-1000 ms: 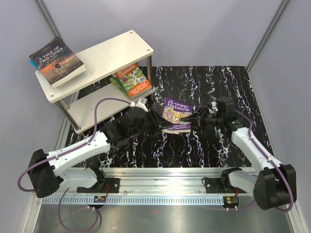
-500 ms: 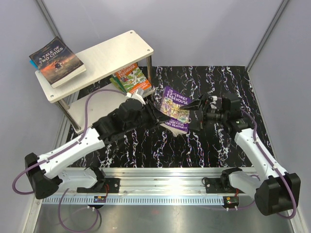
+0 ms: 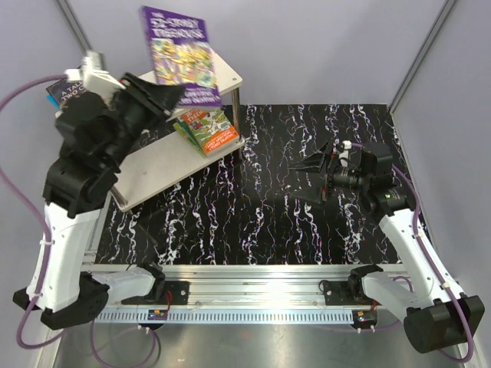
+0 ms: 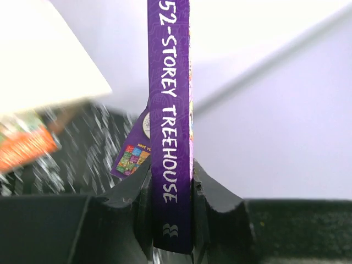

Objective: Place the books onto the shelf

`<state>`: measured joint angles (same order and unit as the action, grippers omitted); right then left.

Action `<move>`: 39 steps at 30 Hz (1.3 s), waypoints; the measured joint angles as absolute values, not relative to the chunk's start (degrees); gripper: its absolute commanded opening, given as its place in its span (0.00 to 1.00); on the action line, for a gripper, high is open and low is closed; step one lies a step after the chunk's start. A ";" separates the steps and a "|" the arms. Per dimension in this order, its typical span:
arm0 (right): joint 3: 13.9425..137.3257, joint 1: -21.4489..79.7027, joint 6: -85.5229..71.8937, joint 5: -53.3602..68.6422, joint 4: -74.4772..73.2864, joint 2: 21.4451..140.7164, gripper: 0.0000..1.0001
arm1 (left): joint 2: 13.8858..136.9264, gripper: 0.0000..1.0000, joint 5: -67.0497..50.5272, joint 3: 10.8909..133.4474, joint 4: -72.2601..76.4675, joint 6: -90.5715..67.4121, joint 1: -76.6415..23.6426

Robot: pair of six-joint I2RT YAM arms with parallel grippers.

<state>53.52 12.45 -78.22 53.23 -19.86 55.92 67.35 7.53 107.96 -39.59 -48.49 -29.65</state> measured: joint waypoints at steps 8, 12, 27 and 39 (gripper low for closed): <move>51.51 12.45 -78.00 53.54 -19.92 55.92 1.00 | 67.81 0.00 -2.50 110.06 -38.85 -50.94 -2.63; 51.37 12.45 -77.73 53.69 -19.92 55.92 1.00 | 68.49 0.00 -11.42 106.45 -35.94 -55.75 8.86; 50.17 13.17 -77.62 54.68 -19.25 57.56 1.00 | 67.88 0.00 -25.96 91.64 -26.35 -68.64 24.99; 50.17 13.89 -77.62 54.70 -18.20 59.18 1.00 | 65.89 0.00 -29.71 90.13 -25.10 -70.83 32.12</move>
